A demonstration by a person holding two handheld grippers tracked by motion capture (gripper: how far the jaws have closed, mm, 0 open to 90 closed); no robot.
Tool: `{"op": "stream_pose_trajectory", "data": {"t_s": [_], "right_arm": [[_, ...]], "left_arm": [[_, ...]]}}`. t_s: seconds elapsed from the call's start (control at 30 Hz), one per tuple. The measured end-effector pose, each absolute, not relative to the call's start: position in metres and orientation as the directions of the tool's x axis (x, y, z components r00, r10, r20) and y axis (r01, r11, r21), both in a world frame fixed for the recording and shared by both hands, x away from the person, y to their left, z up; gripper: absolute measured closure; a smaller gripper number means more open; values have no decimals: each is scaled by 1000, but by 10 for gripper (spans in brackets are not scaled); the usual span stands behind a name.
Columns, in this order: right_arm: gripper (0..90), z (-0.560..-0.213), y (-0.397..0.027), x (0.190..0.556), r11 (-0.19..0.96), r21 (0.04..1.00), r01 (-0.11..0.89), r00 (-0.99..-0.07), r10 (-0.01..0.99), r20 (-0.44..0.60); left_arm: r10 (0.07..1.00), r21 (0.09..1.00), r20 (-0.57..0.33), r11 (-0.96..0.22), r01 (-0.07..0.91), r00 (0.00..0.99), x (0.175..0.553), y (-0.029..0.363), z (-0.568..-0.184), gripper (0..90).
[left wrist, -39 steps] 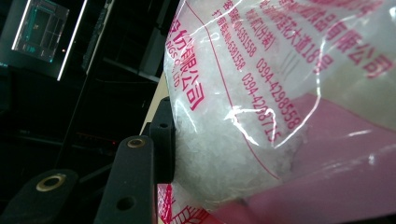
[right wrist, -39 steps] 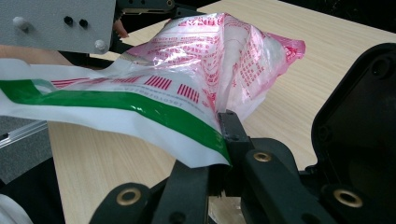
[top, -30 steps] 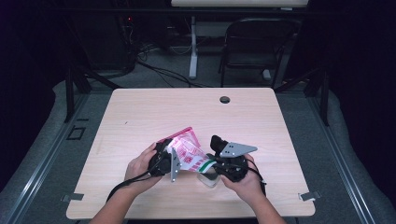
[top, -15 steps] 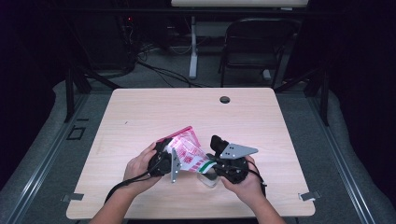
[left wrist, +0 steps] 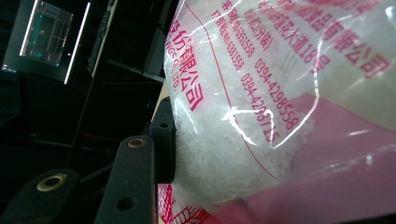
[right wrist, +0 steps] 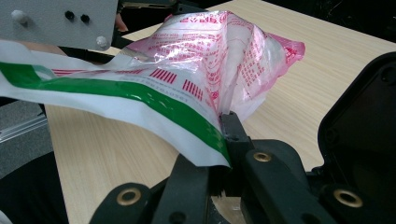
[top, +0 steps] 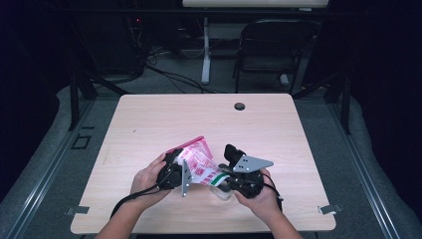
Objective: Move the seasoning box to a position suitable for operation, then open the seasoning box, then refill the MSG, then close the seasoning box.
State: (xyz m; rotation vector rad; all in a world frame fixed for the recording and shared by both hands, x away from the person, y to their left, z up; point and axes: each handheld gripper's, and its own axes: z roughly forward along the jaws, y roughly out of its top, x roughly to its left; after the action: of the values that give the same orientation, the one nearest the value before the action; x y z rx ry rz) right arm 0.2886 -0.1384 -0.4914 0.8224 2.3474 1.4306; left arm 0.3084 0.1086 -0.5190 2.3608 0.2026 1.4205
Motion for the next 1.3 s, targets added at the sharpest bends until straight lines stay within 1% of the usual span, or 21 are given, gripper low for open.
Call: {"op": "stream_pose_trajectory", "data": {"t_s": [0.47,1.3], "right_arm": [[898,-495,-139,287,355,876,326,-804,592,59],[898,-496,-139,287,347,878,329,-803,592,67]], "left_arm": [[290,366,833,-928,-76,470,307,108,-519,606],[281,357,841,-930,-85,462,306,107,-518,607]]}}
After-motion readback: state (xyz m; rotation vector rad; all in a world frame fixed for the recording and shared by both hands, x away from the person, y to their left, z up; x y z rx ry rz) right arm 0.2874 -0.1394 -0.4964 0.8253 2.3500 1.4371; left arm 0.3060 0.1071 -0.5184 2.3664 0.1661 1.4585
